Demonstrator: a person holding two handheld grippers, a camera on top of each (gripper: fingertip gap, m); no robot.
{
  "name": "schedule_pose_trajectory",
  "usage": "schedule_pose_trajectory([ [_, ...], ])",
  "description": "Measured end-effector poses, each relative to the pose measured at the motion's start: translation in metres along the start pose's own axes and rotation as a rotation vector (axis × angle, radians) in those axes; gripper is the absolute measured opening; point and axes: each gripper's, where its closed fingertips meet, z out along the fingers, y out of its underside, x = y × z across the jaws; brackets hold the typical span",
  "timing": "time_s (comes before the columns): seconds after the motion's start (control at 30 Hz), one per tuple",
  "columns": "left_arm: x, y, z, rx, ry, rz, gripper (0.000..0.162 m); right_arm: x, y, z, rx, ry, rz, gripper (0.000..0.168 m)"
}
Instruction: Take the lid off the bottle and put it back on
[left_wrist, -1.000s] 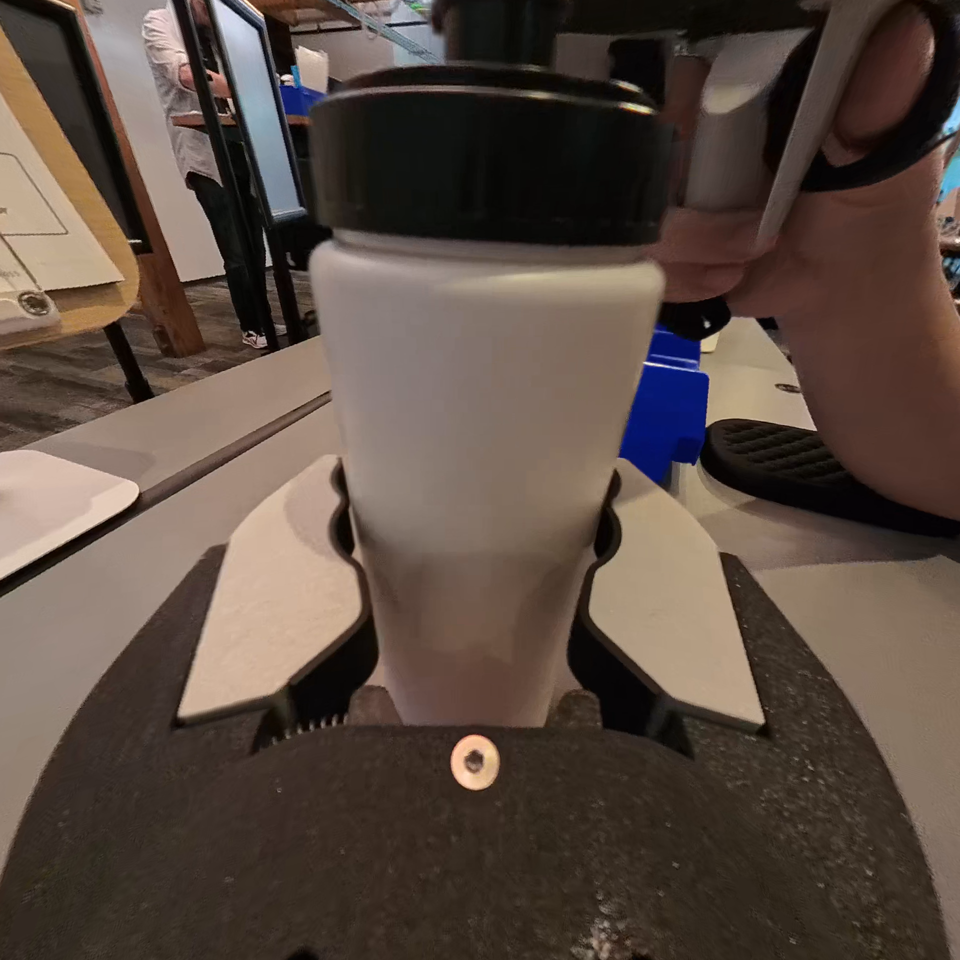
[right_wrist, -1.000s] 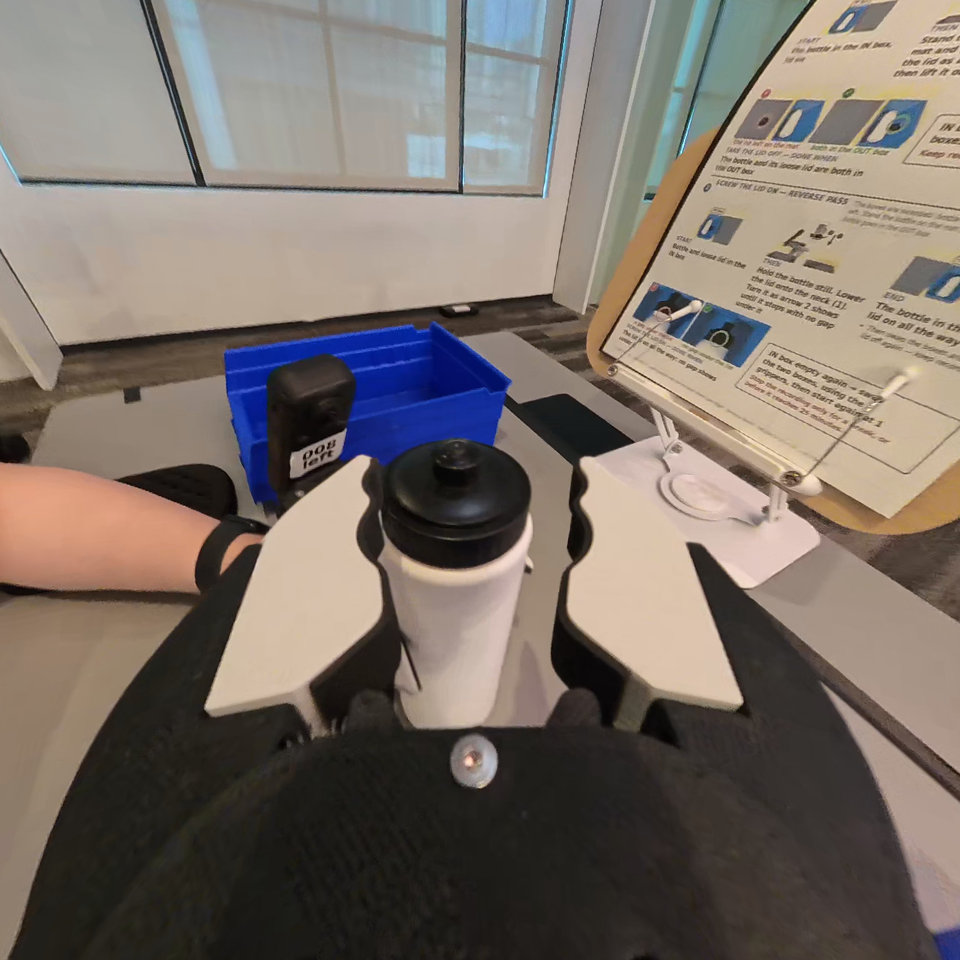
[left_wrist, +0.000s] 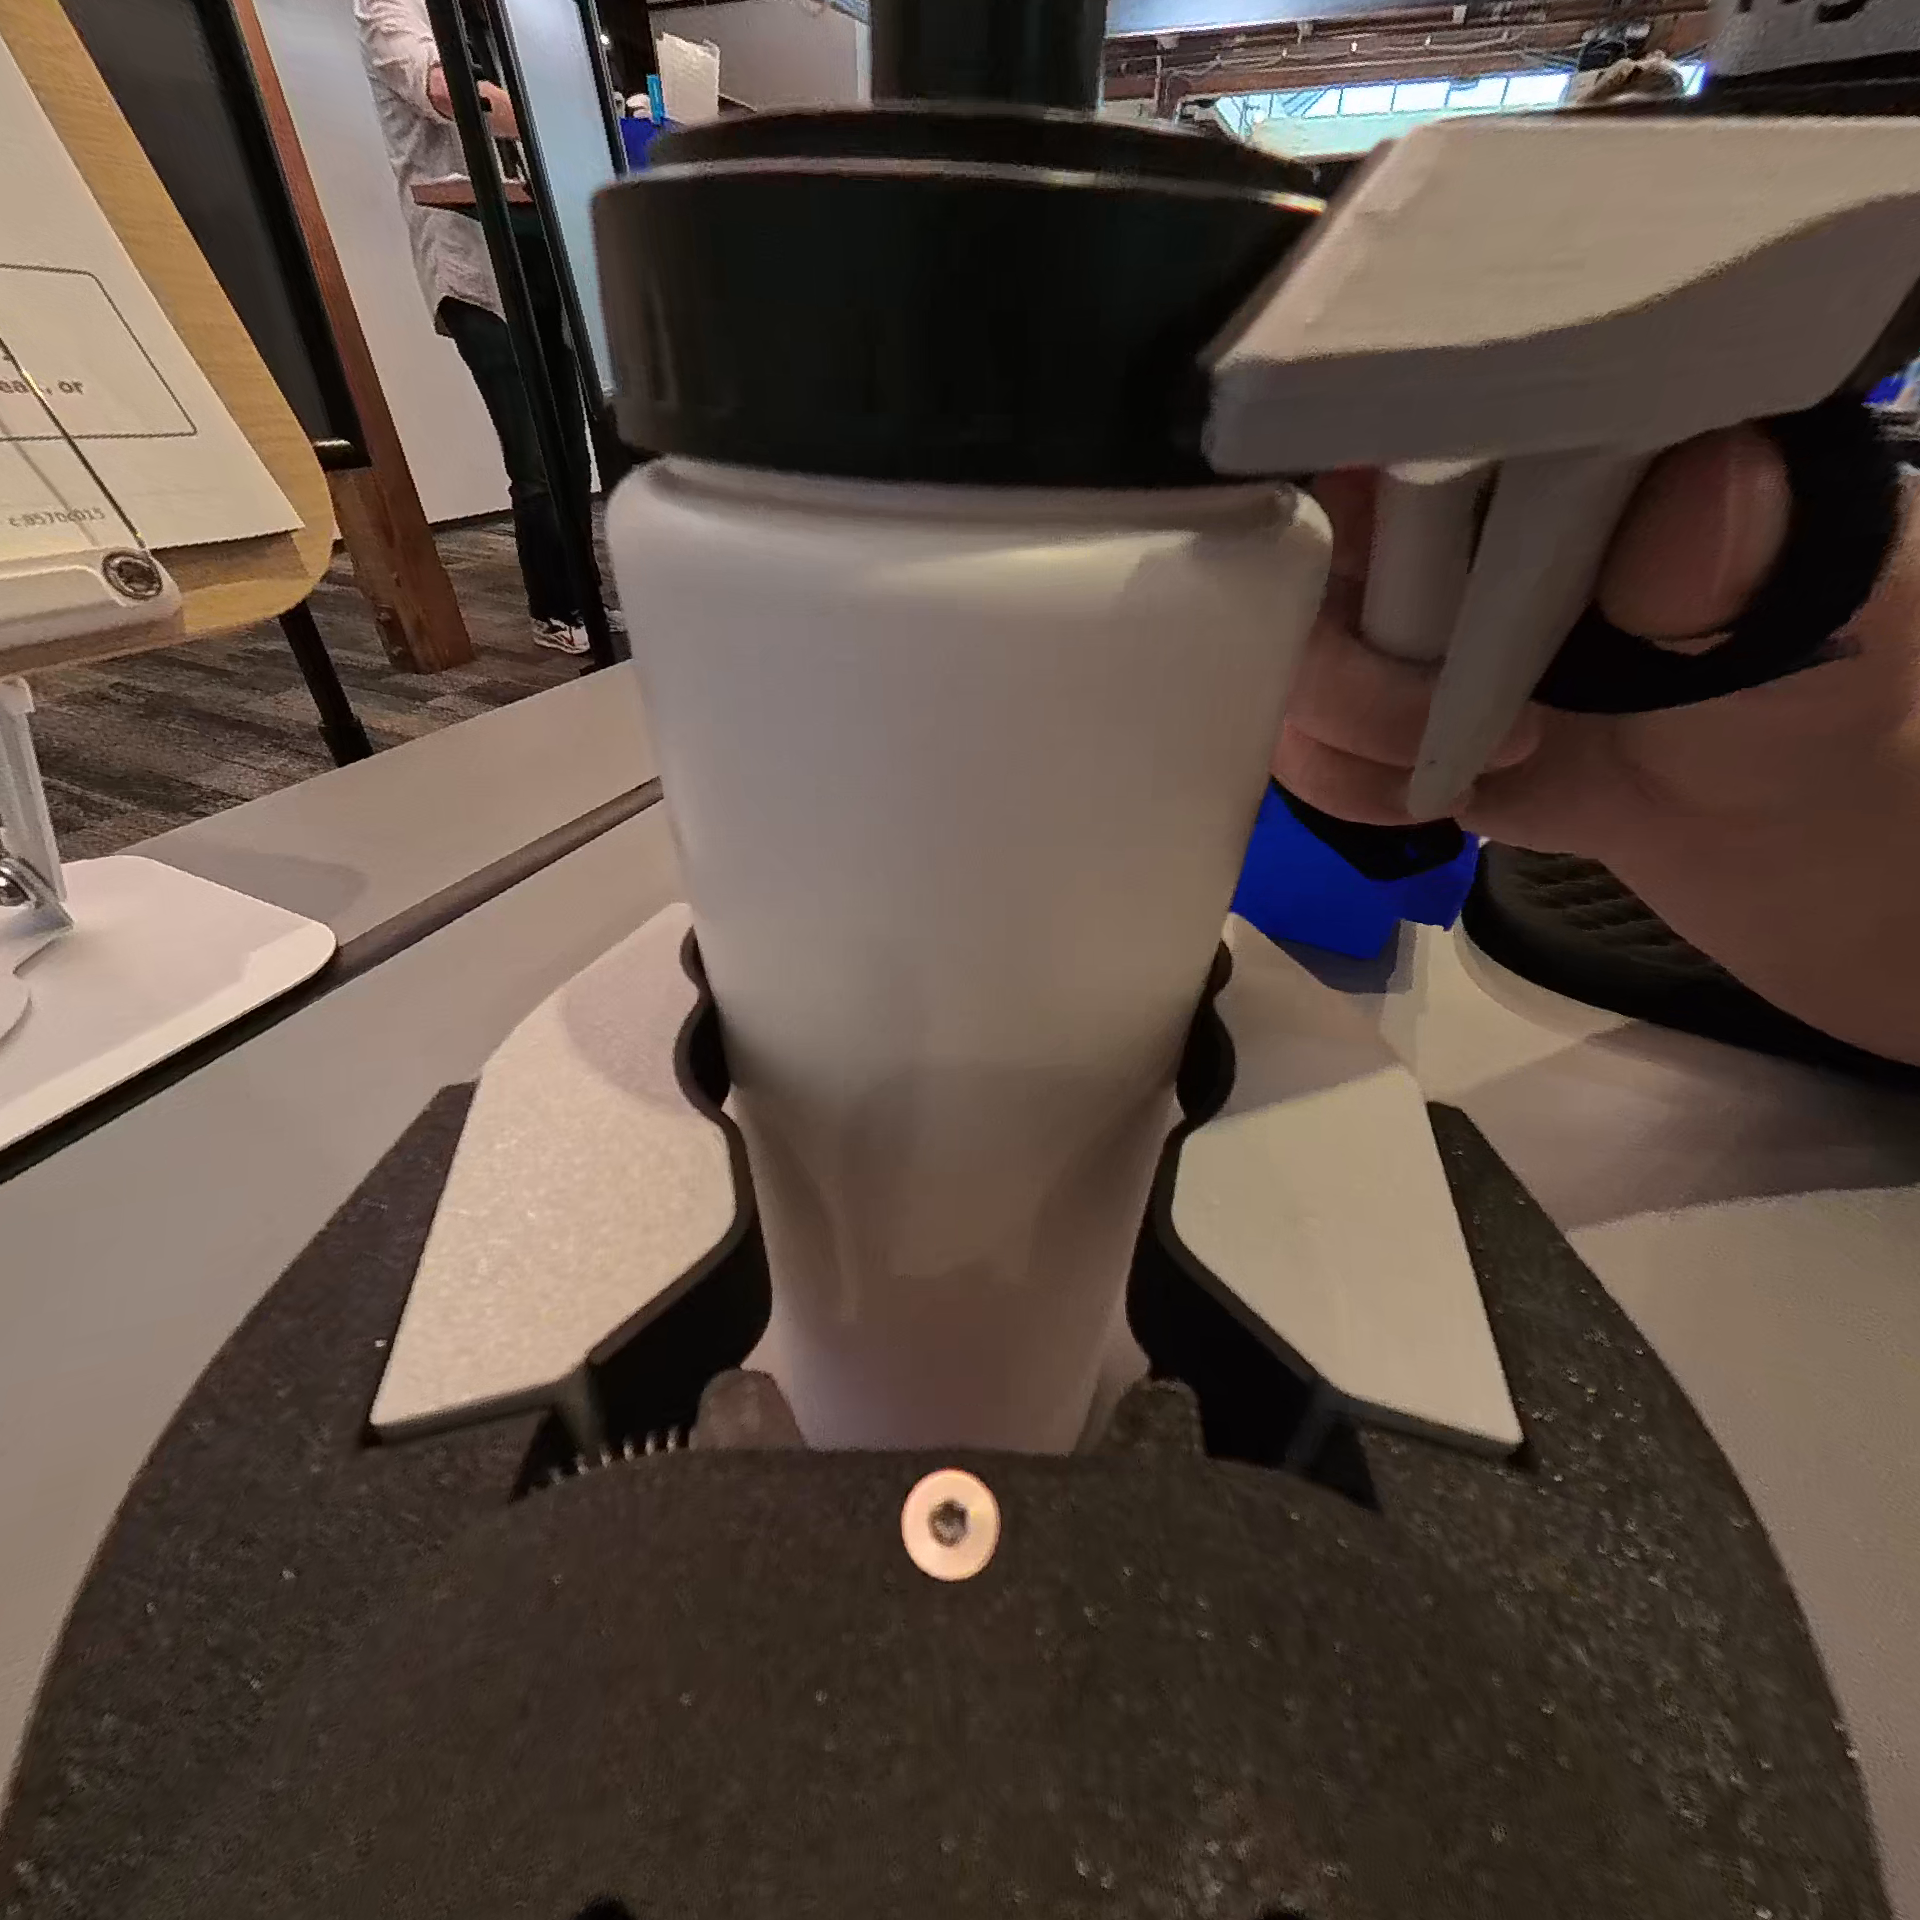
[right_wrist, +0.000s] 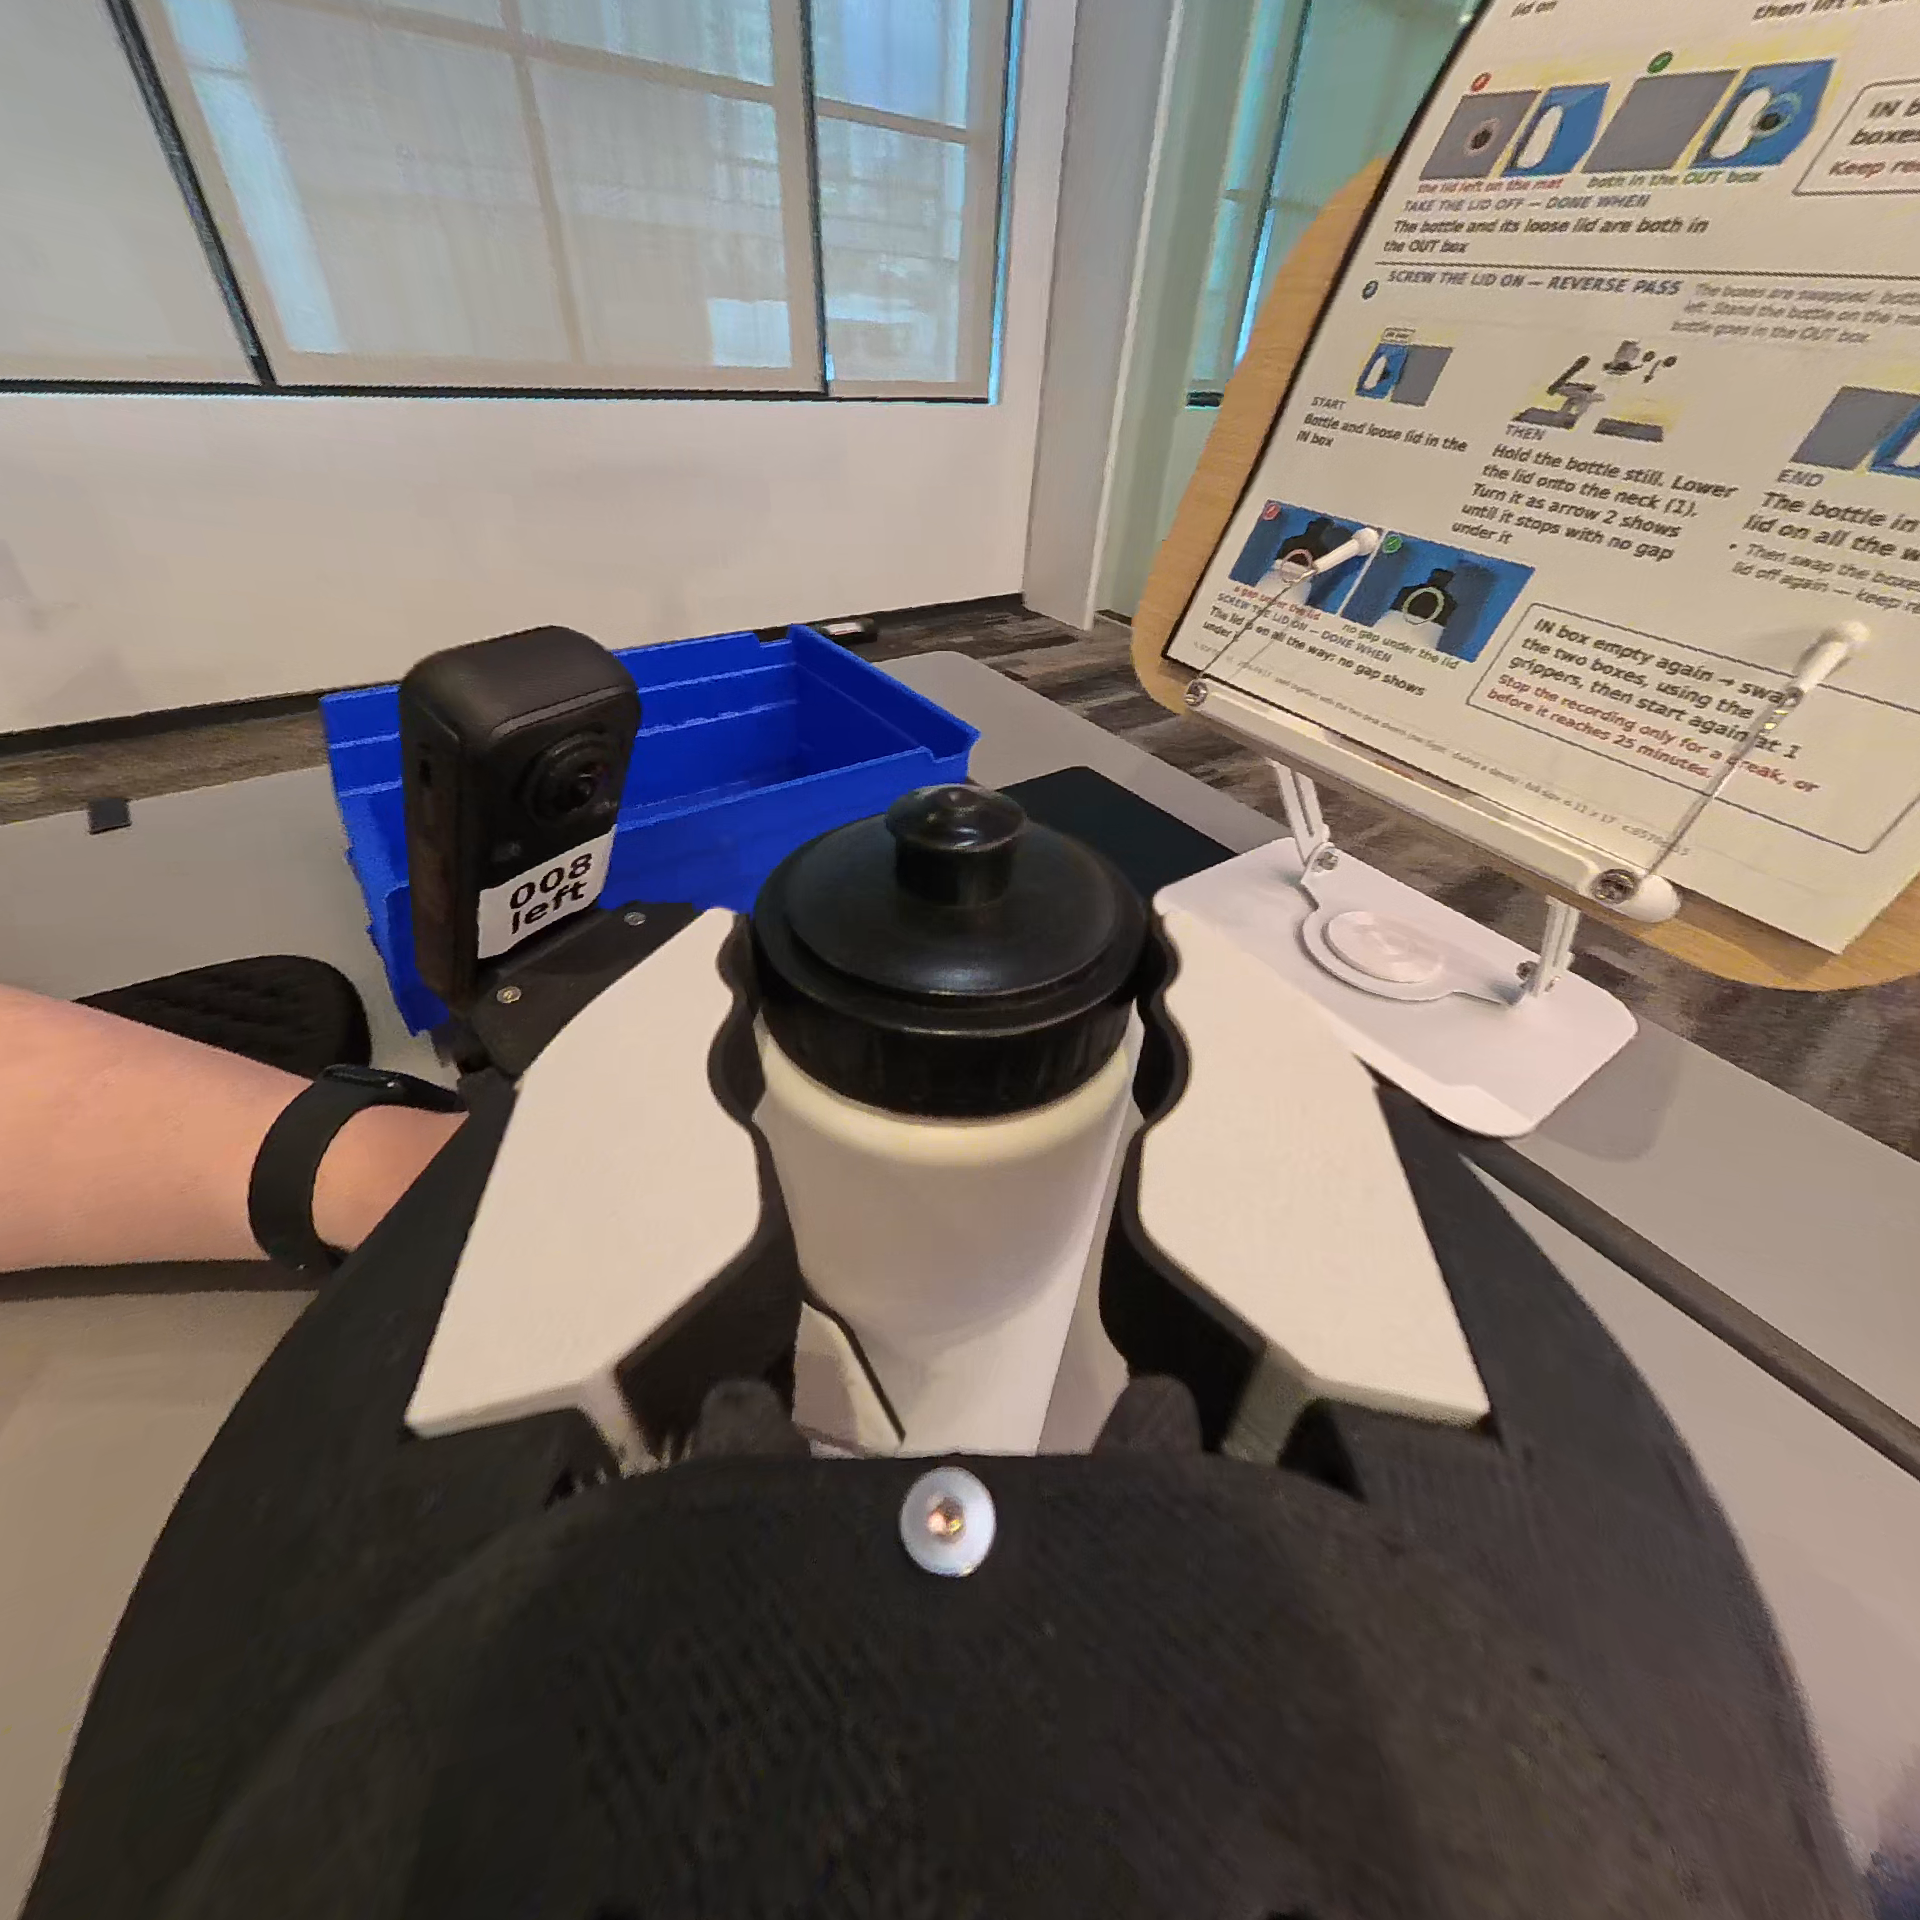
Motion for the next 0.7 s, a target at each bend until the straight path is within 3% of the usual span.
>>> schedule_pose_trajectory([
  [0.47, 0.037, 0.002, -0.001, -0.035, 0.293, 0.017, 0.087, -0.02, 0.001, -0.024, -0.003, -0.441, 0.01, 0.073],
  [0.53, 0.036, 0.002, 0.0, -0.041, 0.274, 0.002, 0.087, -0.016, -0.004, -0.022, 0.02, -0.398, 0.042, 0.073],
  [0.6, 0.027, 0.001, 0.002, -0.037, 0.206, -0.007, 0.087, -0.009, -0.012, -0.015, 0.061, -0.284, 0.07, 0.091],
  [0.7, 0.012, 0.001, 0.001, -0.033, 0.079, -0.03, 0.087, 0.0, -0.014, -0.005, 0.076, -0.046, 0.025, 0.099],
])
